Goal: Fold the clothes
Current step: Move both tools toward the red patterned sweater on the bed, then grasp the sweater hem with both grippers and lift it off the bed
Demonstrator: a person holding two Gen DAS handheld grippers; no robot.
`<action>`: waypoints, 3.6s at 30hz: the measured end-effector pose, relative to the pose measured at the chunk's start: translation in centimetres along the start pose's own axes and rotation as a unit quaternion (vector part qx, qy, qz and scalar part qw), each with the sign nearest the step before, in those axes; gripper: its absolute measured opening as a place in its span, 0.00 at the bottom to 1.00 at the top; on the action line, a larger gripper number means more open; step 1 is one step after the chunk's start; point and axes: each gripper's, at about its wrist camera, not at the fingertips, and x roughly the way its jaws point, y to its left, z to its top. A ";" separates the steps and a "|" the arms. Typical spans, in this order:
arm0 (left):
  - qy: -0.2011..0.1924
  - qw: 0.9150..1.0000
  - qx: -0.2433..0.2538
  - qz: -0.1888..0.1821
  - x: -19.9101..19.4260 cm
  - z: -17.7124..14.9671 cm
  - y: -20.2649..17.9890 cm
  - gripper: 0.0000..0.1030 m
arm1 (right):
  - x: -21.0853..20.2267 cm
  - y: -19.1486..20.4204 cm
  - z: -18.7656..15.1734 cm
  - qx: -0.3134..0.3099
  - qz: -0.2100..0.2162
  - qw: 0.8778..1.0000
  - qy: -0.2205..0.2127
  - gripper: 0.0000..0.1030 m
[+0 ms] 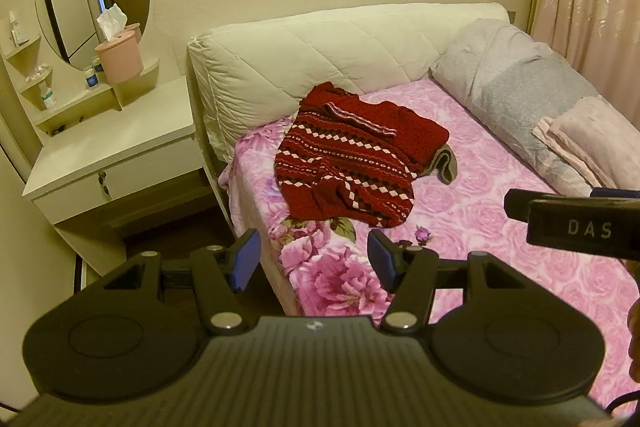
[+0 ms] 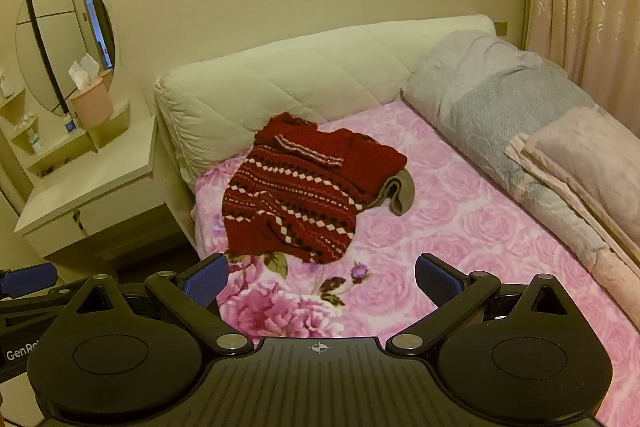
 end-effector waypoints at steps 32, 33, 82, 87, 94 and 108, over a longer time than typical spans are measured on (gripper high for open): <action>0.024 0.998 0.042 -0.032 6.6 4.1 0.9 0.54 | 4.2 -0.8 2.4 0.040 -0.029 0.999 0.000 0.99; 0.026 0.998 0.044 -0.034 7.3 4.5 1.1 0.53 | 4.7 -0.8 2.7 0.043 -0.030 0.999 0.001 0.99; 0.204 0.964 0.113 -0.129 59.5 18.6 5.9 0.53 | 48.8 -8.5 9.8 0.202 -0.094 0.955 0.198 0.99; 0.221 0.962 0.109 -0.118 64.1 17.0 6.4 0.53 | 52.3 -9.5 6.9 0.219 -0.101 0.945 0.222 0.99; 0.269 0.950 0.055 -0.152 68.2 14.3 7.0 0.36 | 54.0 -9.4 3.3 0.215 -0.070 0.936 0.271 0.37; 0.087 0.959 0.095 -0.252 52.9 24.3 6.3 0.06 | 38.5 -9.2 11.6 0.266 0.003 0.962 0.064 0.05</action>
